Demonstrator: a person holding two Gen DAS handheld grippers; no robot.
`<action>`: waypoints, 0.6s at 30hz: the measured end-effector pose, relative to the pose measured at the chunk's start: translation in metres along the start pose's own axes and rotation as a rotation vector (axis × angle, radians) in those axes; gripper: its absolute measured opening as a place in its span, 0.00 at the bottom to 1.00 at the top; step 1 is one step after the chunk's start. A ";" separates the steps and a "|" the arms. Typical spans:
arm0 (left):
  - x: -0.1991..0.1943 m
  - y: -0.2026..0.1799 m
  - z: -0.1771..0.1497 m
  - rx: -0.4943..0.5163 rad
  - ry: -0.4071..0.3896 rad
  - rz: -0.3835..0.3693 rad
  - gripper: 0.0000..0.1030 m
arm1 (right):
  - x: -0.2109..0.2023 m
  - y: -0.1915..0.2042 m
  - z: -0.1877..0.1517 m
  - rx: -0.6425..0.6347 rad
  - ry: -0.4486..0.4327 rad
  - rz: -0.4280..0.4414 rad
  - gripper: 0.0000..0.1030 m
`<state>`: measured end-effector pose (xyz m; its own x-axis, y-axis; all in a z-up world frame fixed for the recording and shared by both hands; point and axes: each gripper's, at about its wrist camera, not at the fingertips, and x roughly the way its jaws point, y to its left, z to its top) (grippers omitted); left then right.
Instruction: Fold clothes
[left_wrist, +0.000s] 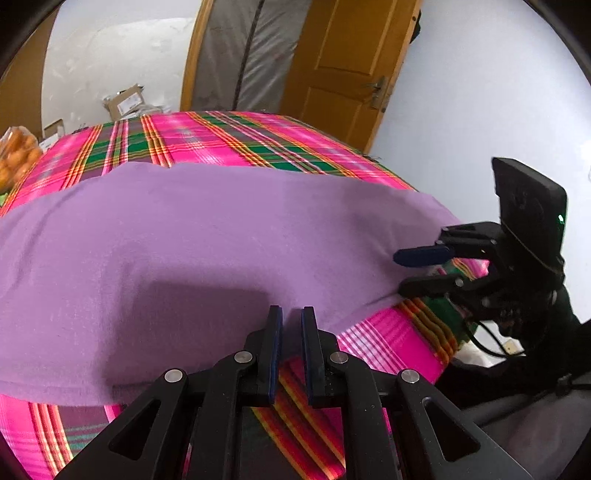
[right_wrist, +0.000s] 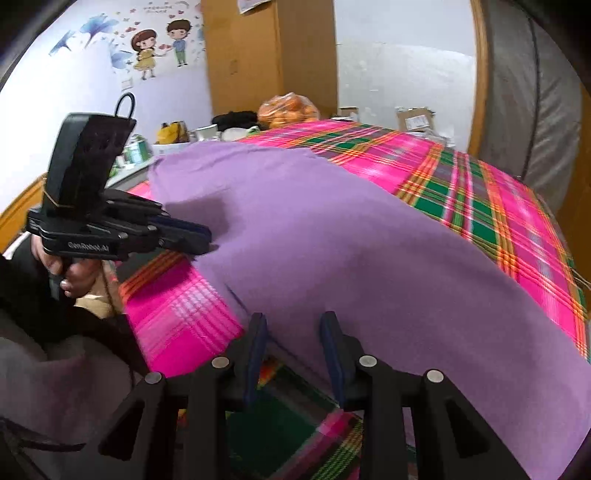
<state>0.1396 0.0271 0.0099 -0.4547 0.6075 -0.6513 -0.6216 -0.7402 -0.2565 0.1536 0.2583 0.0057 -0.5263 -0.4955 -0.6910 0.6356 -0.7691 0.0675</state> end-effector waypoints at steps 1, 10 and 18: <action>-0.002 0.001 -0.001 0.002 0.004 -0.010 0.10 | -0.001 -0.003 0.004 0.011 -0.010 0.005 0.22; -0.013 0.014 -0.002 -0.025 -0.013 0.040 0.10 | 0.019 -0.107 0.036 0.480 -0.033 -0.051 0.22; -0.048 0.091 -0.005 -0.281 -0.116 0.291 0.10 | 0.010 -0.127 0.029 0.563 -0.086 -0.154 0.16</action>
<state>0.1083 -0.0712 0.0143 -0.6646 0.3777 -0.6447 -0.2657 -0.9259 -0.2685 0.0509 0.3396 0.0115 -0.6474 -0.3744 -0.6639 0.1629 -0.9189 0.3594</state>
